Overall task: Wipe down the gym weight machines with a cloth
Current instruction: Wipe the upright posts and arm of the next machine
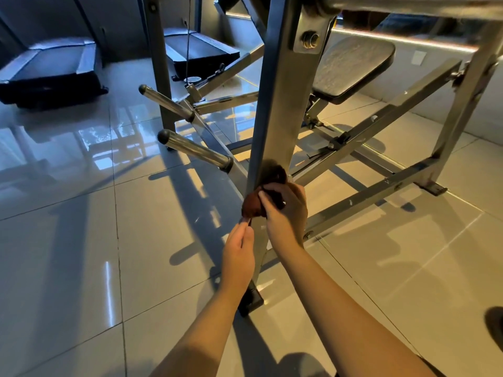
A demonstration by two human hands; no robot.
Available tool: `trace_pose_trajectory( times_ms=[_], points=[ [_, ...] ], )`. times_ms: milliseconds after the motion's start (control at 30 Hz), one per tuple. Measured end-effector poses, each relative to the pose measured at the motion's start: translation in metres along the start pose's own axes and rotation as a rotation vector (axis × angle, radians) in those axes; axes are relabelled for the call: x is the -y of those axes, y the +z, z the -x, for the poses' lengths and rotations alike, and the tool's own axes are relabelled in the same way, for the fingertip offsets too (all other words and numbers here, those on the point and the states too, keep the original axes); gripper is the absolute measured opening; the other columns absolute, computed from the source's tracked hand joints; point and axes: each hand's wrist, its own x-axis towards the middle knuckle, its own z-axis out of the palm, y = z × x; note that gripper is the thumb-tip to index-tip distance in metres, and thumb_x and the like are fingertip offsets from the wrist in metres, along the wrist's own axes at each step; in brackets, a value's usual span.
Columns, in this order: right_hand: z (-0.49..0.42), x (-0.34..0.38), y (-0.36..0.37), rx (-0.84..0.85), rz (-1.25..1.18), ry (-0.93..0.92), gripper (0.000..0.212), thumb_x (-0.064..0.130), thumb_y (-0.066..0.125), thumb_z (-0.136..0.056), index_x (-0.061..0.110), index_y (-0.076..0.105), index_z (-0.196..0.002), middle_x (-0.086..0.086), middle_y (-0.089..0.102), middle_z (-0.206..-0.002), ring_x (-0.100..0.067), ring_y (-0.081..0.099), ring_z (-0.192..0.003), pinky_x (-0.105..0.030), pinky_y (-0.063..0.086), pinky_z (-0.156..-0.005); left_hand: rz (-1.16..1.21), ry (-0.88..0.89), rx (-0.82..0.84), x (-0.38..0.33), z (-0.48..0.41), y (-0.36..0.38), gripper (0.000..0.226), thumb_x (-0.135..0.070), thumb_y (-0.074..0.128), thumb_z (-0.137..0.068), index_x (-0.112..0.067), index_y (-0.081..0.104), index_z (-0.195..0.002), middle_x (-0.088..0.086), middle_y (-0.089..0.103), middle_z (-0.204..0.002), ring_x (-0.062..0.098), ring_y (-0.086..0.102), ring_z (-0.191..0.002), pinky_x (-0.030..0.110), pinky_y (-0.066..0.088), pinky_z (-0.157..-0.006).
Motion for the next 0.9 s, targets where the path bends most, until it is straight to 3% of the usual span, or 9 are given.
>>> trace_pose_trajectory(
  times_ms=[100, 233, 367, 467, 600, 667, 733, 833, 900],
  points=[
    [0.018, -0.027, 0.003, 0.109, 0.052, 0.087, 0.011, 0.015, 0.074, -0.09, 0.022, 0.071, -0.097, 0.014, 0.058, -0.108, -0.005, 0.054, -0.107, -0.023, 0.046, -0.101, 0.026, -0.036, -0.013, 0.007, 0.0, -0.001, 0.024, -0.03, 0.041, -0.109, -0.028, 0.061, -0.096, -0.02, 0.055, -0.076, 0.009, 0.055, -0.084, 0.018, 0.045, -0.07],
    [0.033, -0.052, -0.001, 0.134, 0.077, 0.179, 0.009, 0.006, 0.074, -0.088, 0.013, 0.076, -0.093, 0.02, 0.06, -0.096, 0.011, 0.055, -0.093, -0.044, 0.05, -0.1, -0.015, -0.054, 0.002, 0.009, 0.009, 0.001, 0.041, -0.034, 0.036, -0.11, -0.035, 0.041, -0.151, -0.026, 0.045, -0.135, -0.004, 0.039, -0.128, 0.019, 0.036, -0.104],
    [0.014, -0.025, -0.007, 0.095, 0.03, 0.086, 0.012, 0.009, 0.071, -0.091, 0.015, 0.073, -0.102, 0.009, 0.061, -0.11, -0.007, 0.055, -0.106, -0.035, 0.051, -0.101, 0.006, -0.039, 0.04, 0.006, 0.009, -0.002, 0.04, -0.037, 0.035, -0.11, -0.038, 0.042, -0.149, -0.031, 0.047, -0.136, -0.014, 0.039, -0.126, 0.013, 0.034, -0.102],
    [0.002, -0.014, -0.003, 0.061, -0.024, 0.039, 0.014, 0.01, 0.07, -0.091, 0.018, 0.069, -0.102, 0.0, 0.063, -0.118, -0.011, 0.056, -0.114, -0.026, 0.046, -0.101, 0.027, -0.062, 0.048, 0.01, 0.006, -0.004, 0.025, -0.037, 0.036, -0.109, -0.042, 0.056, -0.123, -0.018, 0.062, -0.117, 0.002, 0.055, -0.115, 0.017, 0.043, -0.09],
    [0.029, -0.069, 0.008, 0.055, -0.071, 0.114, 0.011, -0.004, 0.067, -0.088, -0.008, 0.066, -0.099, -0.014, 0.061, -0.11, 0.004, 0.058, -0.106, -0.048, 0.05, -0.1, -0.073, -0.031, 0.062, 0.028, 0.01, -0.002, 0.045, -0.036, 0.036, -0.109, -0.036, 0.033, -0.155, -0.023, 0.039, -0.147, -0.005, 0.032, -0.135, 0.019, 0.031, -0.105],
    [0.044, -0.103, 0.012, -0.001, -0.062, 0.067, 0.016, 0.006, 0.068, -0.086, -0.009, 0.066, -0.09, -0.02, 0.064, -0.099, -0.016, 0.064, -0.102, -0.058, 0.052, -0.092, -0.111, -0.044, 0.046, 0.041, 0.011, 0.001, 0.048, -0.033, 0.038, -0.109, -0.035, 0.03, -0.156, -0.021, 0.034, -0.154, -0.005, 0.027, -0.139, 0.018, 0.027, -0.108],
    [0.046, -0.107, 0.011, 0.052, -0.057, 0.088, 0.01, 0.012, 0.069, -0.087, 0.002, 0.071, -0.087, -0.014, 0.066, -0.097, -0.026, 0.065, -0.096, -0.05, 0.055, -0.091, -0.12, -0.064, 0.004, 0.053, 0.007, 0.003, 0.047, -0.032, 0.039, -0.109, -0.037, 0.033, -0.155, -0.017, 0.035, -0.158, 0.003, 0.029, -0.145, 0.02, 0.029, -0.108],
    [0.04, -0.113, 0.006, 0.241, 0.106, 0.217, 0.036, 0.008, 0.071, -0.086, 0.043, 0.073, -0.078, 0.007, 0.063, -0.099, 0.001, 0.06, -0.09, -0.018, 0.05, -0.09, -0.109, -0.09, -0.023, 0.065, 0.006, 0.009, 0.046, -0.035, 0.038, -0.109, -0.039, 0.033, -0.155, -0.014, 0.034, -0.159, 0.008, 0.032, -0.146, 0.028, 0.033, -0.112],
    [0.046, -0.111, 0.009, 0.134, -0.022, 0.161, 0.025, 0.002, 0.069, -0.086, 0.026, 0.076, -0.089, -0.004, 0.065, -0.103, -0.004, 0.063, -0.095, -0.019, 0.049, -0.095, -0.094, -0.086, -0.031, 0.067, 0.008, 0.012, 0.046, -0.036, 0.037, -0.109, -0.037, 0.035, -0.154, -0.014, 0.037, -0.157, 0.007, 0.034, -0.144, 0.027, 0.034, -0.11]
  ],
)
